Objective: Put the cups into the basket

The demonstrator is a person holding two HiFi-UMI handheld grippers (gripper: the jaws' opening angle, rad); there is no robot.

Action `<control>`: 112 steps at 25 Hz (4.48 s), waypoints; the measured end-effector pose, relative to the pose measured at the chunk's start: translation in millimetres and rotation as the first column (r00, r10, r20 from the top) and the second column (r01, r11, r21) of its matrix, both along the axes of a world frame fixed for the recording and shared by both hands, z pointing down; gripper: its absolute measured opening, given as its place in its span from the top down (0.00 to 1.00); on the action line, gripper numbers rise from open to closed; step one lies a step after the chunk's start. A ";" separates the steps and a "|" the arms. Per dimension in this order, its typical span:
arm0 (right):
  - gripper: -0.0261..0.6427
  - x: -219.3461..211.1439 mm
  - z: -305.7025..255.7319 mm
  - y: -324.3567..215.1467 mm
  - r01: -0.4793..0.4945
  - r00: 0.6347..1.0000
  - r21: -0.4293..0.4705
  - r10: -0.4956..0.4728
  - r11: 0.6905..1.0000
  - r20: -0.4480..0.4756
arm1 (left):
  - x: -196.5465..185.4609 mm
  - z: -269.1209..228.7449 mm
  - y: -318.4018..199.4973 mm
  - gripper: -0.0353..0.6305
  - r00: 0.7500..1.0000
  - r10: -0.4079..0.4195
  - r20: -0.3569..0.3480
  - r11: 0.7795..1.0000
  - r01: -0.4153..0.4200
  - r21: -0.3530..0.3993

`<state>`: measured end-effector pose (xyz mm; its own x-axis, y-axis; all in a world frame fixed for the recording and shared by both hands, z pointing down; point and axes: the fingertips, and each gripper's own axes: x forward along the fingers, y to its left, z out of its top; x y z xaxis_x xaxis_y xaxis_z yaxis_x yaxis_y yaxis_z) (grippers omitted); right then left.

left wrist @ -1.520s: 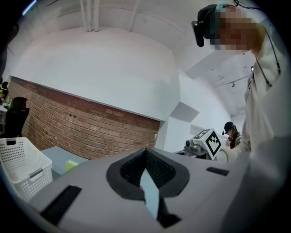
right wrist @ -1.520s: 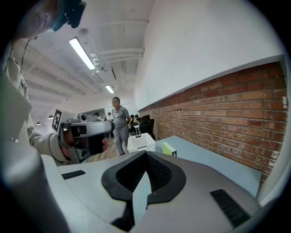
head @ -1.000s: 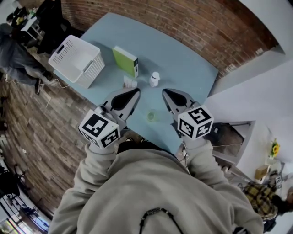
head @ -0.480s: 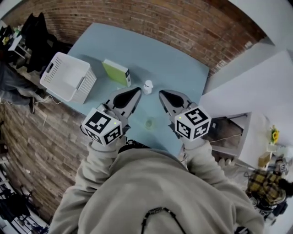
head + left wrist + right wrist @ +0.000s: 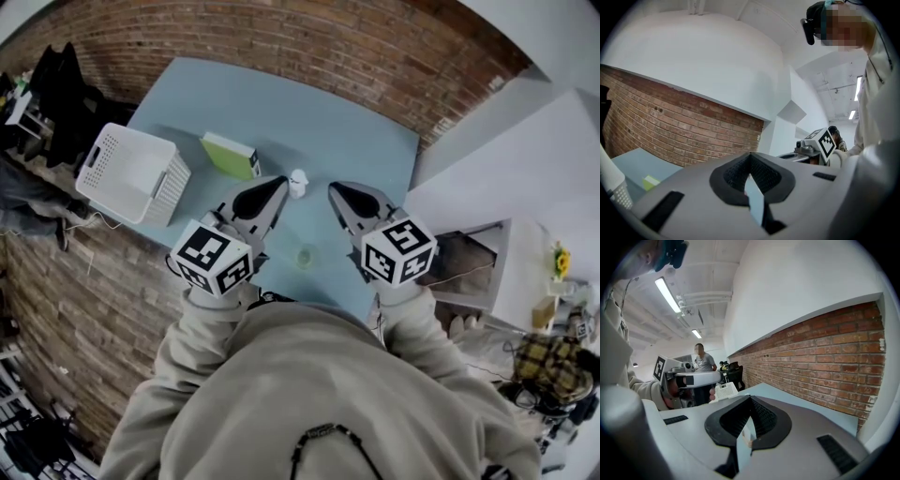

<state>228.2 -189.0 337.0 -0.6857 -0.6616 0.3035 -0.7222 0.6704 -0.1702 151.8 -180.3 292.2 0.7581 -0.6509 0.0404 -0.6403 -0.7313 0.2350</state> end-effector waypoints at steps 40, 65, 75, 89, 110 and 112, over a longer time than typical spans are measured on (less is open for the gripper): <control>0.94 17.0 181.3 32.4 -0.073 0.996 -0.376 0.049 0.924 -0.073 | 24.5 168.3 20.7 0.95 0.997 0.076 -0.008 0.936 -0.074 -0.344; 0.67 16.7 329.3 79.9 -0.065 0.979 -0.629 -0.071 0.775 -0.189 | 18.3 274.3 55.9 0.95 0.998 0.065 -0.010 0.844 -0.061 -0.533; 0.67 25.6 351.3 84.3 -0.109 0.963 -0.652 -0.083 0.750 -0.257 | 18.0 284.5 64.0 0.95 0.998 0.060 -0.015 0.833 -0.059 -0.550; 0.91 29.1 360.5 89.0 -0.119 0.892 -0.588 -0.174 0.800 -0.418 | 13.9 287.5 69.7 0.95 0.999 0.043 0.006 0.816 -0.032 -0.577; 0.92 7.6 252.8 42.1 0.039 0.902 -0.429 -0.217 0.902 -0.373 | -2.8 212.6 48.3 0.95 0.999 -0.019 0.046 0.895 0.038 -0.444; 0.92 2.9 230.1 32.6 0.054 0.903 -0.395 -0.214 0.917 -0.374 | -8.4 194.9 44.3 0.95 0.998 -0.027 0.051 0.912 0.045 -0.407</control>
